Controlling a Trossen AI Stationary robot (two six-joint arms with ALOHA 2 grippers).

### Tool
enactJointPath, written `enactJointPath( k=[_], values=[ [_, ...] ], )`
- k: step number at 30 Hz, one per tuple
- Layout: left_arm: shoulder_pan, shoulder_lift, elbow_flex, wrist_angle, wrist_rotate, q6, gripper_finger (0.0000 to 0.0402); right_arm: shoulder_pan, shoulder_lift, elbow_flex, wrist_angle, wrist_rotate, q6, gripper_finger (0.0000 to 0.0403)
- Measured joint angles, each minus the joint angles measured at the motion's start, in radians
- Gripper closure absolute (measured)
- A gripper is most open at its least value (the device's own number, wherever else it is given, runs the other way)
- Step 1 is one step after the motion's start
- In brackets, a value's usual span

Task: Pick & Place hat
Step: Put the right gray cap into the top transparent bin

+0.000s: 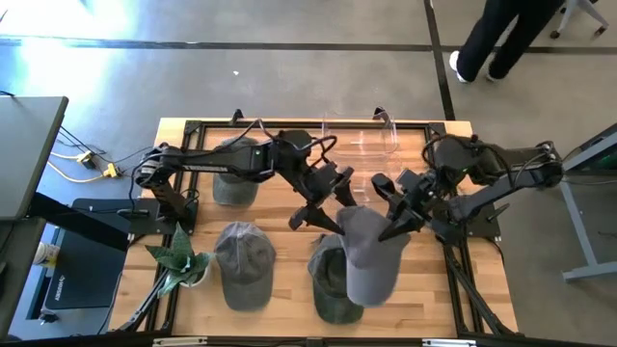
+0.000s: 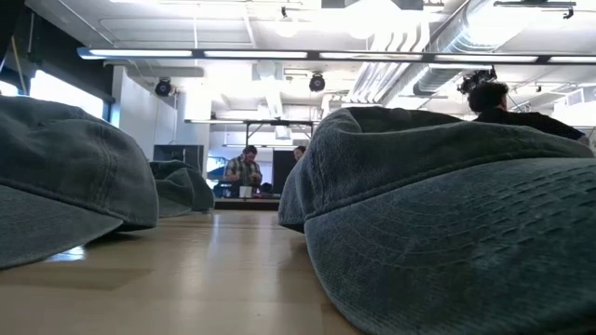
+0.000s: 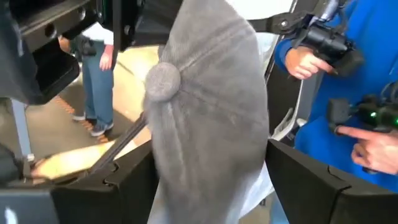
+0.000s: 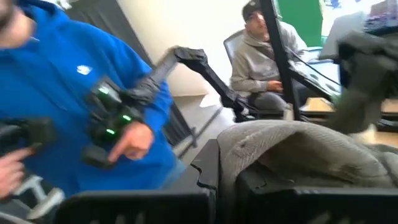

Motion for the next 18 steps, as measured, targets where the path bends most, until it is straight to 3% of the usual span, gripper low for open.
enactJointPath(
  k=[6, 11, 18],
  values=[
    [-0.001, 0.031, 0.002, 0.119, 0.057, -0.002, 0.0126, 0.000, 0.001, 0.014, -0.016, -0.017, 0.038, 0.0401],
    [0.007, 0.054, -0.006, 0.112, 0.103, -0.054, 0.0126, 0.000, 0.033, 0.014, -0.007, -0.058, 0.104, 0.0401],
    [0.012, 0.099, -0.001, 0.163, 0.335, -0.119, 0.0126, -0.010, 0.088, 0.013, -0.061, -0.118, 0.191, 0.0401]
  ],
)
